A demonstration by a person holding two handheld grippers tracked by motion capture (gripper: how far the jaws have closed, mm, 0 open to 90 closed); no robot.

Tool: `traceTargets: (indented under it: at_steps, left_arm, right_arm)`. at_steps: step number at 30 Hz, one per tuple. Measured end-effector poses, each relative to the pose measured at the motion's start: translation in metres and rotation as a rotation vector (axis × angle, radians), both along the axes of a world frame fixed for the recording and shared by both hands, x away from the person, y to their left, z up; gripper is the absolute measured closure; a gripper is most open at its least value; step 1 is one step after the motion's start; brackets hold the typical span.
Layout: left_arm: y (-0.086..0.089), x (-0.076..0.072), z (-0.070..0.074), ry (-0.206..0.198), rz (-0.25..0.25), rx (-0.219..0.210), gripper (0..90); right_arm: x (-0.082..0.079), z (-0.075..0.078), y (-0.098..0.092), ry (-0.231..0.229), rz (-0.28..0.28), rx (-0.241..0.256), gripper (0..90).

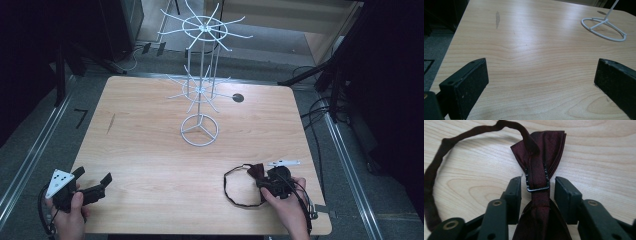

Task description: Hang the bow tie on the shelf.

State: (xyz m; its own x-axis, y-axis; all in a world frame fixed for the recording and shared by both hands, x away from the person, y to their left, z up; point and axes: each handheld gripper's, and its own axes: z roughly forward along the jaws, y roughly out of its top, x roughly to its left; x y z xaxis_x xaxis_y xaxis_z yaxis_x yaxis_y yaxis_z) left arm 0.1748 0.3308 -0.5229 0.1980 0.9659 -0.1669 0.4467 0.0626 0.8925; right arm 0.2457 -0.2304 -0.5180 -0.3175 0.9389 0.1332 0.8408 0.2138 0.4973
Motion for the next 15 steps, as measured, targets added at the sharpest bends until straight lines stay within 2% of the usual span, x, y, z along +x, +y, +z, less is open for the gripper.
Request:
traceTargets:
  at_steps: [3, 4, 10, 11, 12, 13, 15]
  left_arm:
    - [0.0000, 0.0000, 0.0000, 0.000, 0.000, -0.001, 0.0]
    - [0.0000, 0.0000, 0.0000, 0.000, 0.000, 0.000, 0.0]
    - [0.0001, 0.0000, 0.0000, -0.001, 0.001, -0.002, 0.0]
    - [0.0001, 0.0000, 0.0000, -0.001, 0.001, -0.003, 0.0]
    - [0.0001, 0.0000, 0.0000, -0.001, 0.001, -0.003, 0.0]
    - [0.0001, -0.0001, 0.0000, -0.001, 0.002, -0.002, 0.0]
    - [0.0000, 0.0000, 0.0000, -0.001, 0.001, -0.001, 0.0]
  right_arm:
    - [-0.0002, -0.0015, 0.0001, -0.015, -0.001, 0.006, 66.8]
    - [-0.0001, -0.0020, 0.0001, -0.024, -0.002, 0.007, 72.2]
    - [-0.0015, -0.0026, 0.0017, -0.059, 0.024, -0.010, 73.9]
    - [-0.0021, -0.0013, 0.0003, -0.091, 0.018, 0.015, 74.0]
    - [-0.0021, -0.0013, 0.0003, -0.091, 0.018, 0.015, 74.0]
    - [-0.0025, 0.0001, -0.0002, -0.112, 0.010, 0.026, 74.0]
    - [-0.0045, 0.0055, 0.0014, -0.177, 0.004, 0.030, 74.1]
